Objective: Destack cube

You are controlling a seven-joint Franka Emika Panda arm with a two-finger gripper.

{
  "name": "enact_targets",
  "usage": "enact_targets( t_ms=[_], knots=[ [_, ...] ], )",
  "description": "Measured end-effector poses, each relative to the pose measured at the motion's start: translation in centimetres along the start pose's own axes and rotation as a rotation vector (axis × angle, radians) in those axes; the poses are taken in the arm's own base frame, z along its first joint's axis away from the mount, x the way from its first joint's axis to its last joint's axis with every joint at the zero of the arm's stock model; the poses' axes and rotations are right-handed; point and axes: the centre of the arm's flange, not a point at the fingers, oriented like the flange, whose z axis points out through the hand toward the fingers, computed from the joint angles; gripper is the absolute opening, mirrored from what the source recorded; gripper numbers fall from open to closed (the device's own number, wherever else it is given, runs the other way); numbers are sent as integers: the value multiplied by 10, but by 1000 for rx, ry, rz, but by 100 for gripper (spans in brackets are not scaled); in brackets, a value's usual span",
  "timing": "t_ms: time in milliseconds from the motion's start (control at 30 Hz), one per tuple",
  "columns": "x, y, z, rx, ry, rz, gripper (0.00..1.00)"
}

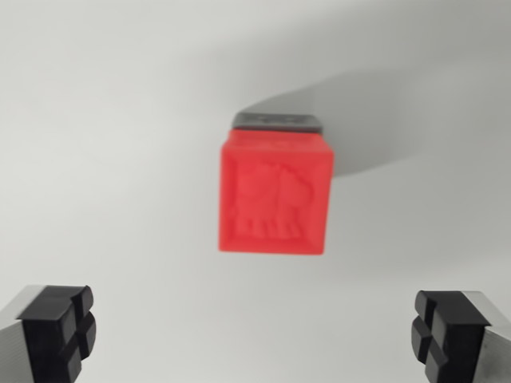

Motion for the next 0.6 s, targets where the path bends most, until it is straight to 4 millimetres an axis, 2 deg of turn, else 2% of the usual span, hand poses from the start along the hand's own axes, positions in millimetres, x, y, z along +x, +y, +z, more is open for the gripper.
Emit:
enact_targets(
  t_ms=[133, 600],
  knots=[
    [6, 7, 11, 4, 4, 12, 100],
    [5, 5, 67, 2, 3, 9, 100]
  ],
)
